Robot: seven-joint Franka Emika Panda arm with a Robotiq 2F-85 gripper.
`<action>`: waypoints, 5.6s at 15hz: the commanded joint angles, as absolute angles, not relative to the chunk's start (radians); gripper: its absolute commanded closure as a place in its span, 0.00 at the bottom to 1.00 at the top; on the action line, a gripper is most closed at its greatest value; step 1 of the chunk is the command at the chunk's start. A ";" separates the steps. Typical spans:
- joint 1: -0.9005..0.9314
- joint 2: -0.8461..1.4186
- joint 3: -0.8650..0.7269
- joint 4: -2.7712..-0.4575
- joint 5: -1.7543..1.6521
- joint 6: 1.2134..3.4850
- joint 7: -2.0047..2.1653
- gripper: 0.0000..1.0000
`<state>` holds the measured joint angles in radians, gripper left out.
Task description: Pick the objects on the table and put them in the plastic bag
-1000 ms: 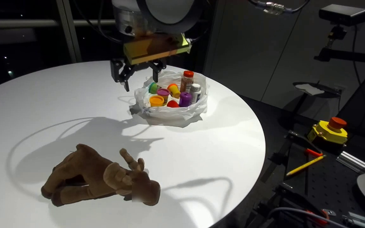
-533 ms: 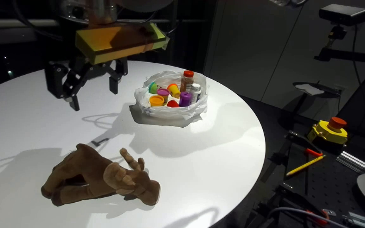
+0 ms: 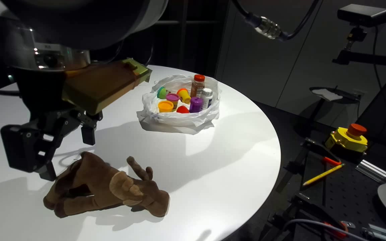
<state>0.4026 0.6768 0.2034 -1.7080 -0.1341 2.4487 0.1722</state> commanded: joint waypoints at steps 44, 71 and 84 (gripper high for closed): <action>0.278 0.529 -0.073 -1.716 -0.655 2.077 0.701 0.82; 0.261 0.635 -0.067 -1.625 -0.724 1.995 0.903 0.00; 0.330 0.166 0.154 -1.748 -0.308 1.822 0.651 0.00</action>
<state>0.2952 0.2939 0.1166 -1.6651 -0.3554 1.8910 0.6488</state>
